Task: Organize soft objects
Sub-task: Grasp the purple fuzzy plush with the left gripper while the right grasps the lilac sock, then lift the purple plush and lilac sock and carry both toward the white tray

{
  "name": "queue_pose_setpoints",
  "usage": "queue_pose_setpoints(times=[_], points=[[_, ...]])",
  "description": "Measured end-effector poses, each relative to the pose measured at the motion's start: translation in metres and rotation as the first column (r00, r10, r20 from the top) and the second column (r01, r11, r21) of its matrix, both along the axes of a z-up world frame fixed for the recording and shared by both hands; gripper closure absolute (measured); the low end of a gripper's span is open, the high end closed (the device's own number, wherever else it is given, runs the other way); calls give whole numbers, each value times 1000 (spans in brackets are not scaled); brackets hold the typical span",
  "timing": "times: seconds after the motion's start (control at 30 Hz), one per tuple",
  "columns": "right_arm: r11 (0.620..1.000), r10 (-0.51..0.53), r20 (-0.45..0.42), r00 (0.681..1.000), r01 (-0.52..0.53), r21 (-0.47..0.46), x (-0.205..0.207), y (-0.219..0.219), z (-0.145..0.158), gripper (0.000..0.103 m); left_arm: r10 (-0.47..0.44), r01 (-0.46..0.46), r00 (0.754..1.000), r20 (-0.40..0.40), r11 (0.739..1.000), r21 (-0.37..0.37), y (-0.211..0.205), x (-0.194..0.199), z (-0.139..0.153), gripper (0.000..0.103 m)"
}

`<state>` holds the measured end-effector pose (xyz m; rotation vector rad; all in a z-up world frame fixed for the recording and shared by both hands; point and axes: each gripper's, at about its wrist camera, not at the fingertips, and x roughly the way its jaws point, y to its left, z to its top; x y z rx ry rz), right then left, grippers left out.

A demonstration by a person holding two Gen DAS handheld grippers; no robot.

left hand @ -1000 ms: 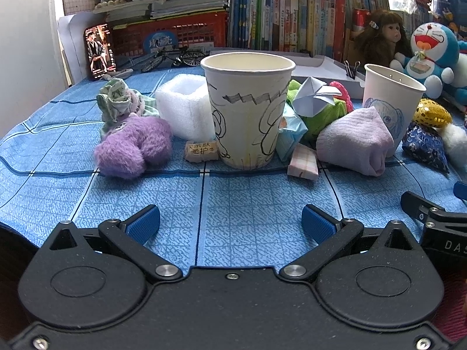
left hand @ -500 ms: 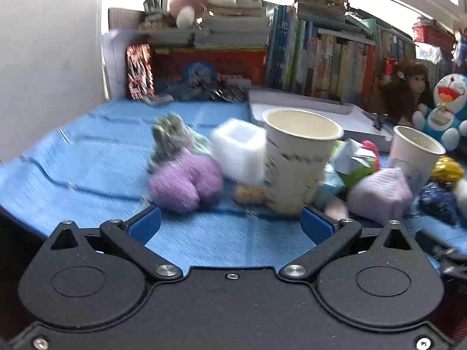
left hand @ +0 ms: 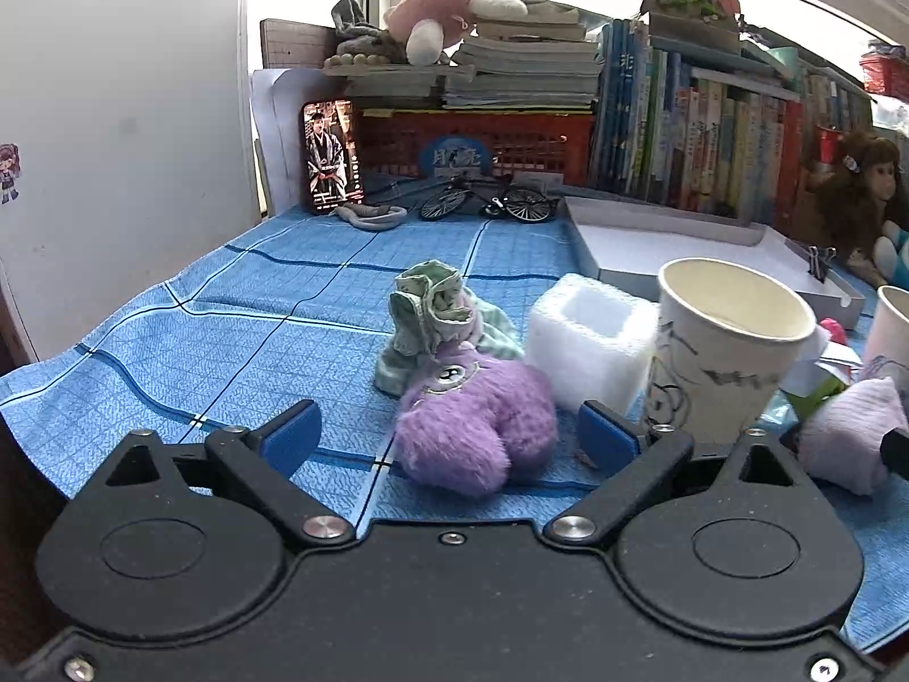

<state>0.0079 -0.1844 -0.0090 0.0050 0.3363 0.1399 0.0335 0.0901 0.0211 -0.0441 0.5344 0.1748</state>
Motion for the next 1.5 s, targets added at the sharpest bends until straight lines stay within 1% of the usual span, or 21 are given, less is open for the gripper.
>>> queue_pose_setpoints(times=[0.17,0.23,0.3,0.37,0.43,0.63,0.73,0.83,0.97,1.17,1.33,1.5], points=[[1000,25,0,1000,-25,3,5,8,0,32,-24,24,1000,-9,1000,-1,0,6,-6,17],[999,35,-2,999,-35,-1,8,11,0,34,-31,31,999,-14,1000,-4,0,8,-9,21],[999,39,-7,999,-39,-4,12,15,-1,37,-36,36,999,-19,999,-8,1,10,-10,24],[999,42,-18,999,-42,-2,16,17,-2,47,-39,38,999,-25,999,-14,1,12,-12,26],[999,36,-23,999,-36,-2,18,20,-3,51,-44,43,999,-32,999,-25,2,14,-14,28],[999,32,-25,999,-32,-20,22,25,-5,51,-53,50,997,-47,997,-65,7,19,-20,29],[999,33,-30,999,-33,-19,25,26,-5,48,-49,45,998,-50,996,-75,8,21,-22,28],[999,33,-29,999,-34,-33,26,28,-6,44,-49,45,998,-51,996,-72,8,21,-23,27],[998,33,-29,999,-34,-46,28,31,-7,41,-48,45,997,-57,997,-60,7,24,-24,25],[997,29,-28,999,-31,-64,29,34,-8,41,-45,42,997,-60,998,-48,5,25,-26,23],[995,12,-21,1000,-14,-100,29,41,-9,39,-39,36,997,-59,998,-43,6,27,-27,20],[995,6,-20,1000,-8,-101,31,44,-10,39,-37,35,998,-58,999,-42,5,27,-27,20]])
